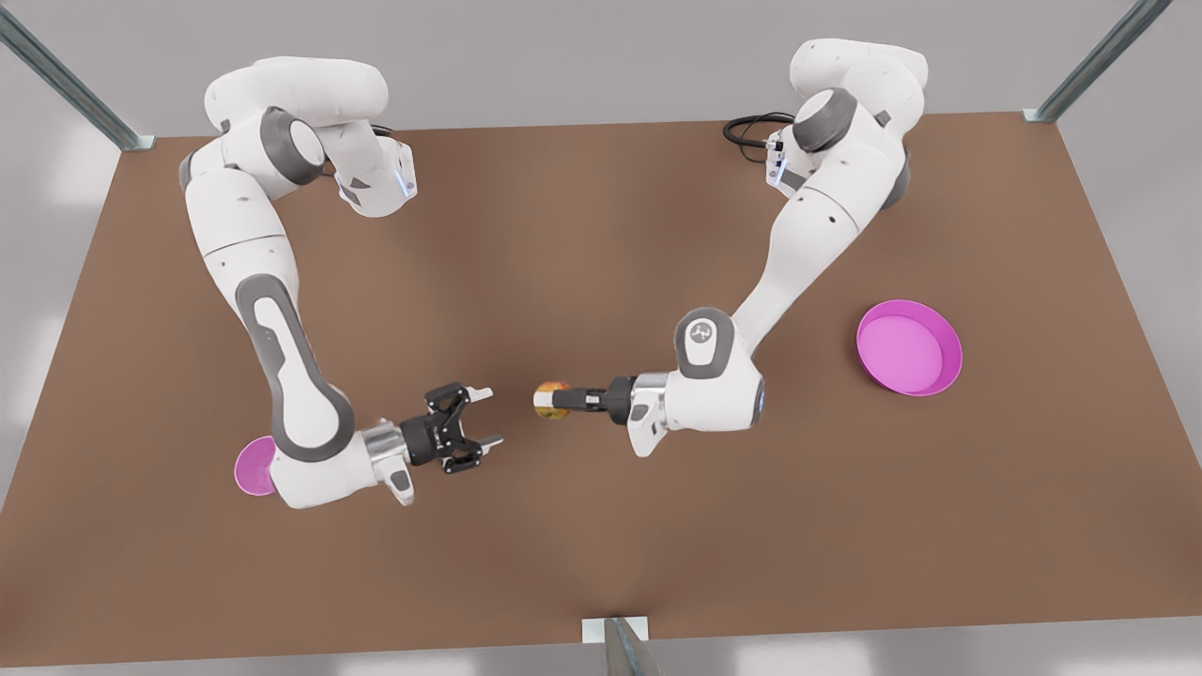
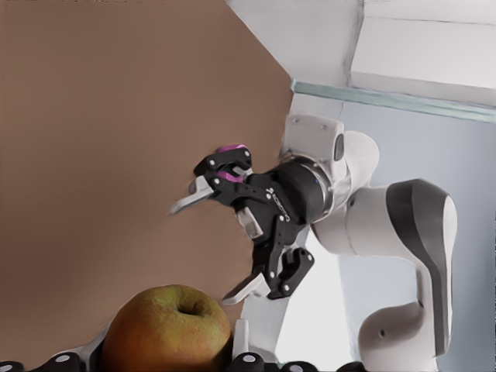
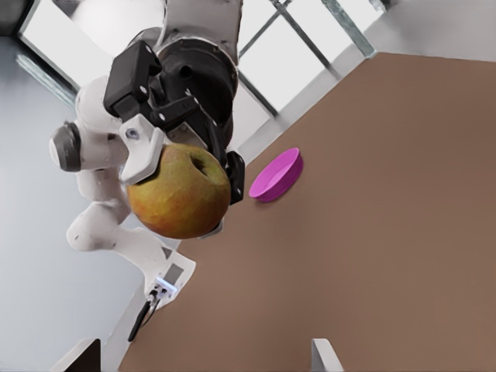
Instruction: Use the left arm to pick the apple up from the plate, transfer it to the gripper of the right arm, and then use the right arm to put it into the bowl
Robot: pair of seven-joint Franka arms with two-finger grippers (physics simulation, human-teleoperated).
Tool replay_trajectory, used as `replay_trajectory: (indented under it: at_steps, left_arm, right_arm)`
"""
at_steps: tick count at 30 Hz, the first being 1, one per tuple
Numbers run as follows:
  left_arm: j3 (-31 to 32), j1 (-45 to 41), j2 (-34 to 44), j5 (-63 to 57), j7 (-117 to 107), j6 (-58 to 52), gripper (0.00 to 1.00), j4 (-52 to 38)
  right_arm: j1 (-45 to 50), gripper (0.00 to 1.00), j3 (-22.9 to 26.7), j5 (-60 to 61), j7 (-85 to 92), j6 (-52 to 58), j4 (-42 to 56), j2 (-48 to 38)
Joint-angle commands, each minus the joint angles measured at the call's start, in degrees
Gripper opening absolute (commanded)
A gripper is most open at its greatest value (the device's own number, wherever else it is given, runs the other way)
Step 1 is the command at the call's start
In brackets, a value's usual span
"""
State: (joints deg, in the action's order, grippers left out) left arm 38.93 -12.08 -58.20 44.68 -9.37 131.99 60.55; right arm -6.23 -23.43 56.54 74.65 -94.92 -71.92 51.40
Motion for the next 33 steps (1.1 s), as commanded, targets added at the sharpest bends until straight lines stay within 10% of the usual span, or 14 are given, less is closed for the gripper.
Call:
replay_trajectory:
  at_steps: [1, 33]
  left_arm:
    - [0.09, -0.05, -0.33, 0.93, -9.00, 3.10, 0.60, -0.35]
    - [0.00, -1.10, -1.39, 0.85, -7.59, 3.36, 0.60, -1.14]
  right_arm:
    - [-0.01, 1.00, -0.56, 4.37, 51.30, -1.76, 0.21, 0.37]
    - [0.17, 1.00, -8.38, 11.93, 52.53, -8.26, -1.46, 4.41]
